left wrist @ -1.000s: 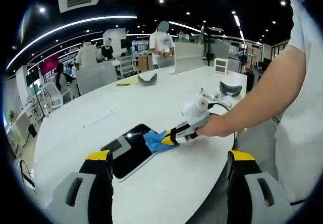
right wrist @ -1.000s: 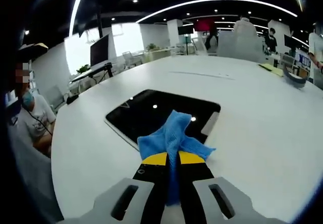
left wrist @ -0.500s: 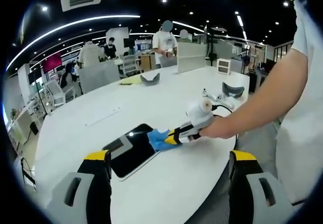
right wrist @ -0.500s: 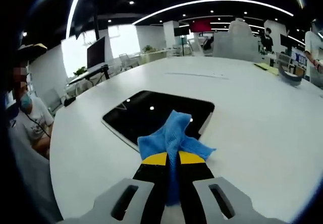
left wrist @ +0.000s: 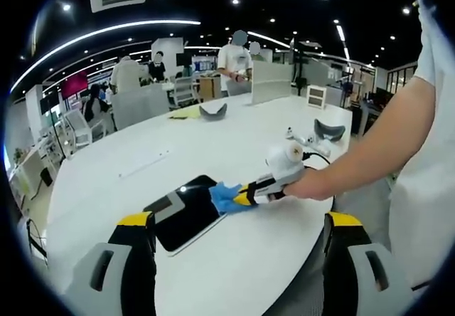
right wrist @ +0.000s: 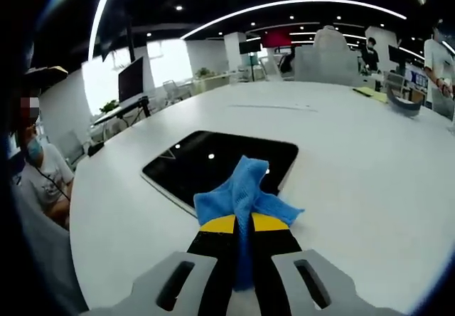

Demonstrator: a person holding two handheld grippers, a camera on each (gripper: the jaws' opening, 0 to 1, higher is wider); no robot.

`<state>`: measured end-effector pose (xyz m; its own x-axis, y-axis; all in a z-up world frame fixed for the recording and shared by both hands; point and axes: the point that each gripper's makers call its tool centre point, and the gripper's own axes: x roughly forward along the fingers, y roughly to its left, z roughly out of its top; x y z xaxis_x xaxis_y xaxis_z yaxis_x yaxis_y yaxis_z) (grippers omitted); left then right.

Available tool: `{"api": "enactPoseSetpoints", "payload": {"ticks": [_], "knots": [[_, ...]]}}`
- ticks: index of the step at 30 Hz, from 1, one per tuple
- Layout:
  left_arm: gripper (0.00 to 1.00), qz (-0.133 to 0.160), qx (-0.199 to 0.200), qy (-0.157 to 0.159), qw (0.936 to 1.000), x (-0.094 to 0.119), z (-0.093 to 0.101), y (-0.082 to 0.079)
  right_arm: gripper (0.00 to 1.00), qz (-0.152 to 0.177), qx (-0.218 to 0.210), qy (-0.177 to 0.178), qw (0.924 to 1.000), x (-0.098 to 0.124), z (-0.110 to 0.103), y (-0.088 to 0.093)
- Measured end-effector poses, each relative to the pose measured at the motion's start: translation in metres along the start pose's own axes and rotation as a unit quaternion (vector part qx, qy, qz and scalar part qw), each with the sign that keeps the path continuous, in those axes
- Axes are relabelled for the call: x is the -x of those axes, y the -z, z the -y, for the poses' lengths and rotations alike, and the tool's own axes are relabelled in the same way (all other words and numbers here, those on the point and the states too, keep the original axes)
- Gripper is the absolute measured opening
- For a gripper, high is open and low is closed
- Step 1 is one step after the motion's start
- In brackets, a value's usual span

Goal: Wipe the mirror surface with the cleaning cloth until all visible marks leave the cleaned area.

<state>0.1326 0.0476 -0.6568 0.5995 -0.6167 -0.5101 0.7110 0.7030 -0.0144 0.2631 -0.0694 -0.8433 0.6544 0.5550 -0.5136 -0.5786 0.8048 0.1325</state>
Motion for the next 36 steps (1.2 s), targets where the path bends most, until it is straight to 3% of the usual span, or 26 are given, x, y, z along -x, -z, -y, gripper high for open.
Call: {"api": "enactPoseSetpoints", "payload": {"ticks": [7, 9, 36], "knots": [[0.99, 0.007, 0.001, -0.004, 1.0, 0.002, -0.005, -0.003, 0.01, 0.001, -0.003, 0.005, 1.0, -0.001, 0.0, 0.0], [0.99, 0.005, 0.002, -0.005, 1.0, 0.003, -0.007, -0.001, 0.01, -0.001, 0.008, 0.004, 1.0, -0.001, 0.0, 0.0], [0.99, 0.008, 0.009, 0.0, 0.9999, 0.023, -0.04, 0.023, 0.01, 0.013, -0.034, 0.058, 0.9977, -0.001, 0.0, -0.001]]}}
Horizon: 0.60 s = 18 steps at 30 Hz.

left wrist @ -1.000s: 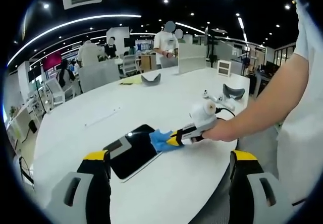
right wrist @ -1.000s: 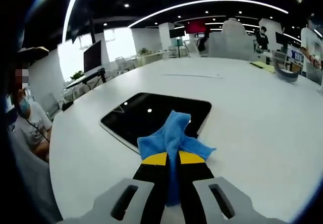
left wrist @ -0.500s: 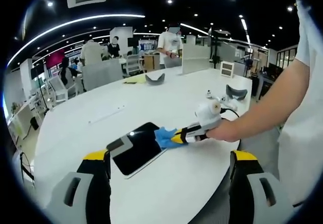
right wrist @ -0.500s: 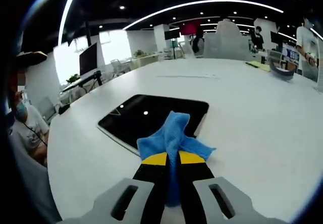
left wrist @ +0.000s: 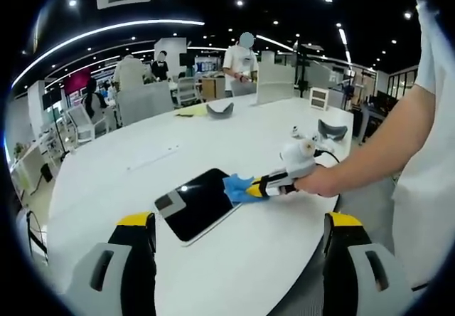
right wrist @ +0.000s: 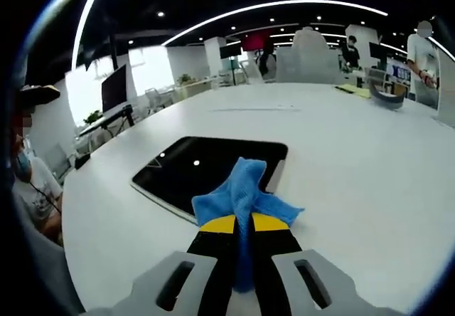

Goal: Wipe the mirror surface with the cleaning cloth until all visible marks leave the cleaned area.

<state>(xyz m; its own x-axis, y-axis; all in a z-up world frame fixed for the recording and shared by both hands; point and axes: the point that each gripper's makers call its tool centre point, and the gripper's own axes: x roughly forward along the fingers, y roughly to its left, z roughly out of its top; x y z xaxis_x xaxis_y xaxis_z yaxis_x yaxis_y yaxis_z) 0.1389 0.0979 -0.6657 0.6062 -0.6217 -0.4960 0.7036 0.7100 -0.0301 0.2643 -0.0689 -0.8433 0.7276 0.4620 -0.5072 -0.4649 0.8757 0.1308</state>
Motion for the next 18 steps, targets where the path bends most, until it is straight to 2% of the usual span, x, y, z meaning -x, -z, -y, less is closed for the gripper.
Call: {"api": "enactPoseSetpoints", "payload": {"ticks": [4, 10, 18], "knots": [[0.99, -0.01, -0.031, 0.005, 0.9995, -0.002, -0.004, 0.007, 0.01, -0.003, 0.008, 0.003, 1.0, 0.0, 0.0, 0.0], [0.99, 0.0, -0.018, 0.01, 0.9998, -0.003, -0.008, 0.005, 0.02, -0.004, 0.002, 0.011, 0.9999, -0.001, 0.001, 0.0], [0.99, 0.003, -0.011, 0.01, 0.9999, -0.005, -0.011, 0.006, 0.01, -0.017, 0.012, 0.003, 0.9998, -0.004, 0.001, -0.002]]}}
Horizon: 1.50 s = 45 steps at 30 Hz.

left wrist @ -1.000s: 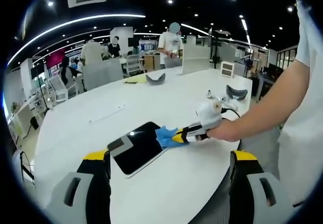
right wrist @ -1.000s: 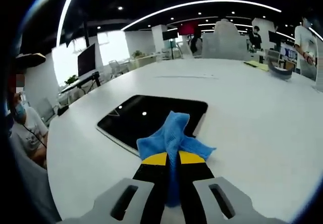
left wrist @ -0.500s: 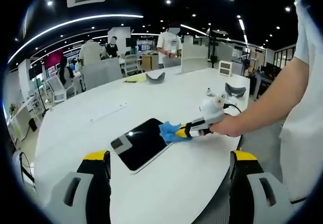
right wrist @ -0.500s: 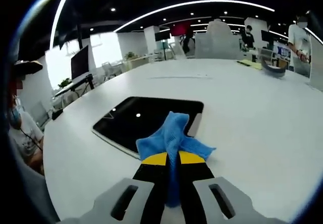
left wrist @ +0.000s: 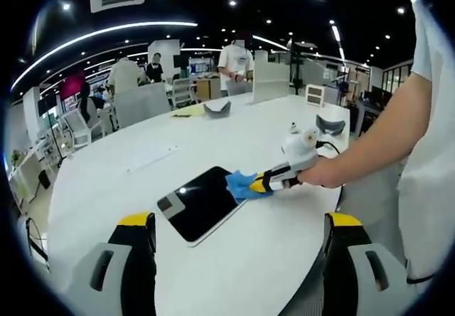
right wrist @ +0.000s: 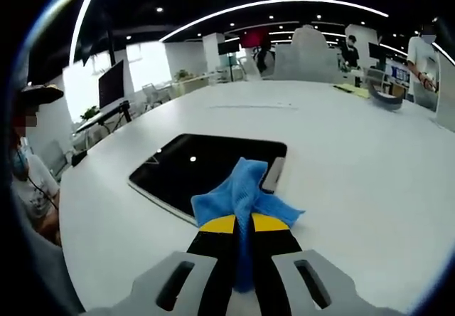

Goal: Wipe the mirror surface with the cleaning cloth until all visible marks leave the cleaned area.

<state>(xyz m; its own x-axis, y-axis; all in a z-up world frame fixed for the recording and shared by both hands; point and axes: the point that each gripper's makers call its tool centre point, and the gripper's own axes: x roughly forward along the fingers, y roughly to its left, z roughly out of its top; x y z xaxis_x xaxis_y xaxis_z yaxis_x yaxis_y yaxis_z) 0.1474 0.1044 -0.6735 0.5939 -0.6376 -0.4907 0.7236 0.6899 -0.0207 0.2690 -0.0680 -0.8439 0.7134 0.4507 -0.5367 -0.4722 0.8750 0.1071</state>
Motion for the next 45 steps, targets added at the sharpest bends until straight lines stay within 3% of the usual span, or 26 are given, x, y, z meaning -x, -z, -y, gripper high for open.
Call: {"api": "enactPoseSetpoints", "payload": {"ticks": [14, 45], "knots": [[0.99, 0.0, 0.011, -0.003, 0.9999, -0.001, -0.003, 0.006, 0.02, -0.001, -0.001, -0.001, 1.0, -0.006, 0.003, -0.004], [0.99, -0.001, 0.03, -0.015, 0.9994, -0.003, -0.011, 0.016, 0.02, -0.015, 0.022, -0.013, 0.9996, -0.043, 0.014, -0.029]]}}
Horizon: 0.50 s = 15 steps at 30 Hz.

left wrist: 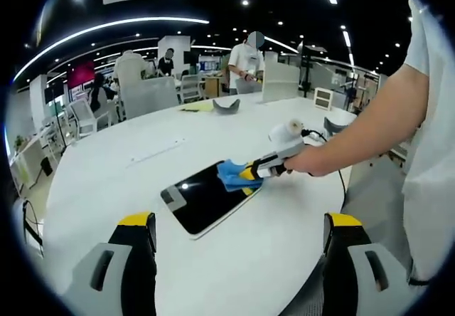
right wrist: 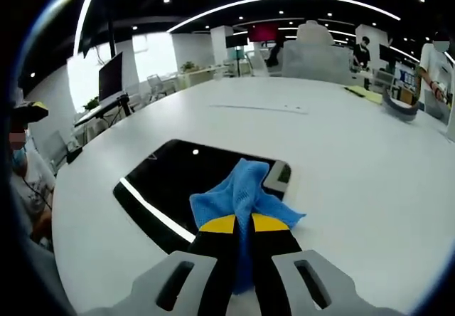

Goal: Wipe the mirror surface with the cleaning cloth until all visible marks leave the cleaned area.

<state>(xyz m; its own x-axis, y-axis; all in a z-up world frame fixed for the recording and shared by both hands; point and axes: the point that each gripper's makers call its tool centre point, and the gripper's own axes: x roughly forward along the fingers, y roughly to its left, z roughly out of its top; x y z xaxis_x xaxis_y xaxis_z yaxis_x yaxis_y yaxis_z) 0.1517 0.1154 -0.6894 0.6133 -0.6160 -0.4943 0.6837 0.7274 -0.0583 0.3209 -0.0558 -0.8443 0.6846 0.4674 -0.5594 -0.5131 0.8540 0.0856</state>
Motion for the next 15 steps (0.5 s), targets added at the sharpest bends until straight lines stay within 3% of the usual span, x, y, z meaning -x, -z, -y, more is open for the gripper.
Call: {"api": "enactPoseSetpoints", "payload": {"ticks": [15], "knots": [[0.99, -0.005, 0.001, -0.003, 1.0, -0.0018, -0.0055, 0.0027, 0.02, -0.002, 0.006, -0.005, 1.0, -0.0098, 0.0032, -0.0079]]}}
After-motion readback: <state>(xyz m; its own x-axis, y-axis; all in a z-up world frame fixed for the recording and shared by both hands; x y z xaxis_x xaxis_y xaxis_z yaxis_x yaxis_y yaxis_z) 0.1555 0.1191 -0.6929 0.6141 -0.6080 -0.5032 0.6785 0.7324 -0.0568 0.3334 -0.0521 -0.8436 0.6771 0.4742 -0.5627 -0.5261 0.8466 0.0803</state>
